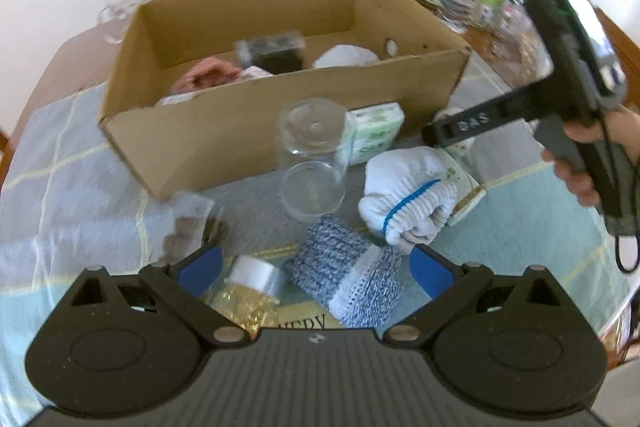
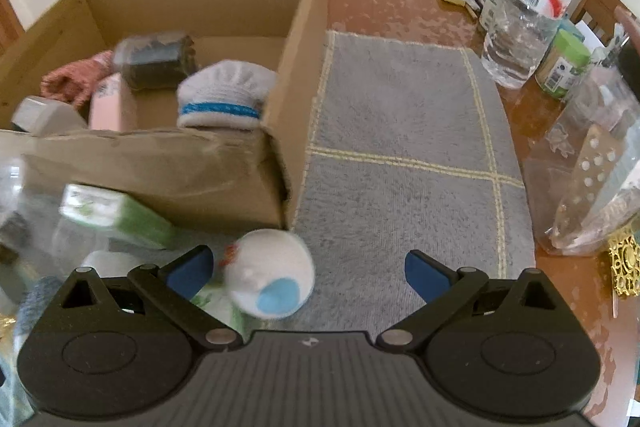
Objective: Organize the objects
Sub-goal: 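Grasp the white ball toy with right tool while left tool grasps the blue-grey knit cap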
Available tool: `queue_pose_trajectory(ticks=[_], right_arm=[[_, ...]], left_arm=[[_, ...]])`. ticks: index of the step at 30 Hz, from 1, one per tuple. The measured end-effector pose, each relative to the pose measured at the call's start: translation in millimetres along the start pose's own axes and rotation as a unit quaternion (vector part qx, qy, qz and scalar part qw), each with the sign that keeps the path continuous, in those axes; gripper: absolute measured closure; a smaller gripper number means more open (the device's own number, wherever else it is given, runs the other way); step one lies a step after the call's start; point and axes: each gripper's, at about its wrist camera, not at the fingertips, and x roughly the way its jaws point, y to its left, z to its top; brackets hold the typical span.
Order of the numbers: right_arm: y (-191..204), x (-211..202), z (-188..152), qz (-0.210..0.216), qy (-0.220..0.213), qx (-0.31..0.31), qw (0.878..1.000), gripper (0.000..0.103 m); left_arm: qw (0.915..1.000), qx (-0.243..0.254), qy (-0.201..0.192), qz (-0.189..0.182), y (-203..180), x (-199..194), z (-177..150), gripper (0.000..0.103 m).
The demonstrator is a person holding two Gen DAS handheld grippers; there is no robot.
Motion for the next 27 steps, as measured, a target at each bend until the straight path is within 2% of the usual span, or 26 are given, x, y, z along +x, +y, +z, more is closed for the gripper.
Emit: queue_pose_trajectory(ticks=[7, 18, 22, 27], right_arm=[[-9, 16, -4, -0.011, 0.016, -0.01, 1.0, 0.0], [-26, 11, -14, 0.012, 0.012, -0.045, 0.999, 0.0], [-28, 10, -18, 0.023, 0.005, -0.064, 0.998, 0.0], [-31, 8, -21, 0.03, 0.001, -0.076, 0.997, 0.0]], left_arm=[[0.9988, 0.033, 0.017, -0.031, -2, 18, 9, 0.003], [0.9909, 0.109, 0.048, -0.063, -11, 44, 10, 0.005], [0.9881, 0.121, 0.068, -0.068, -12, 59, 9, 0.008], [0.987, 0.105, 0.091, -0.081, -10, 67, 5, 0.008]])
